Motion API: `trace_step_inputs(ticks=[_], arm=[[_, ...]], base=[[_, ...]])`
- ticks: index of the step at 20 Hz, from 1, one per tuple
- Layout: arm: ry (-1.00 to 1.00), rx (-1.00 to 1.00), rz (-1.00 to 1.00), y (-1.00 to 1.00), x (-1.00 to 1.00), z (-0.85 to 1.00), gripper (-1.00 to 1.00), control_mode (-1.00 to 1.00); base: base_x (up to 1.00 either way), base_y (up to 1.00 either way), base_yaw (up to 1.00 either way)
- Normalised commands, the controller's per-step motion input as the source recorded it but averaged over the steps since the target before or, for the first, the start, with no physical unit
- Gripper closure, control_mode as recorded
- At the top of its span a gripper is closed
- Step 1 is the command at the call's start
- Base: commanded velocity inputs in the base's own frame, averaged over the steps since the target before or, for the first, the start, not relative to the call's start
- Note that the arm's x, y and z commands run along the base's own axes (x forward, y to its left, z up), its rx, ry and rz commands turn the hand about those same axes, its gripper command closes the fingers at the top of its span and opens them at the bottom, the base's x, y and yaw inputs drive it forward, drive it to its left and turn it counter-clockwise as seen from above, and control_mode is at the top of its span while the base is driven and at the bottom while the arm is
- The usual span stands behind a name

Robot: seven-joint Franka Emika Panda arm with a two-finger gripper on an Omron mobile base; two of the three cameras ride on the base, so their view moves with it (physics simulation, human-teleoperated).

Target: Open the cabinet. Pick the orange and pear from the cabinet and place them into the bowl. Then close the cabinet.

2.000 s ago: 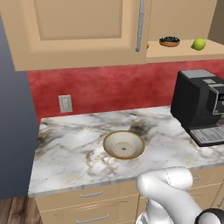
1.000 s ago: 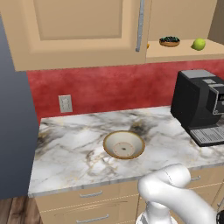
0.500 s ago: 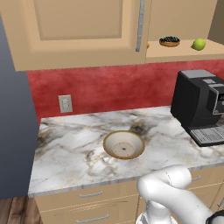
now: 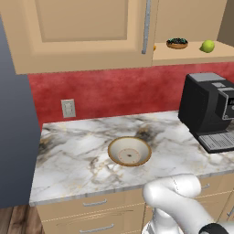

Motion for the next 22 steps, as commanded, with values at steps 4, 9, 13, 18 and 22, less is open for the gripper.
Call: trace_step_inputs(ticks=[4,9,13,18,22], arm=[[-0.11,-0.26,-0.61,0.86,0.09,0.6,-1.0,-1.0],[0.01,-0.26,-0.26,0.94,0.56,0.53,-1.0,-1.0],[0.16,-0.15,-0.06,0.45,0.93,0.0,-1.0,-1.0],[0.12,-0.07,-0.04,-0.21,0.88,-0.38,-1.0,-1.0],[0.02,-0.04,0.0,-0.36,0.74,-0.66,-1.0,-1.0]], base=[[0.0,0.0,0.0],[0.0,0.0,0.0],[0.0,0.0,0.0],[0.0,0.0,0.0],[0.0,0.0,0.0]])
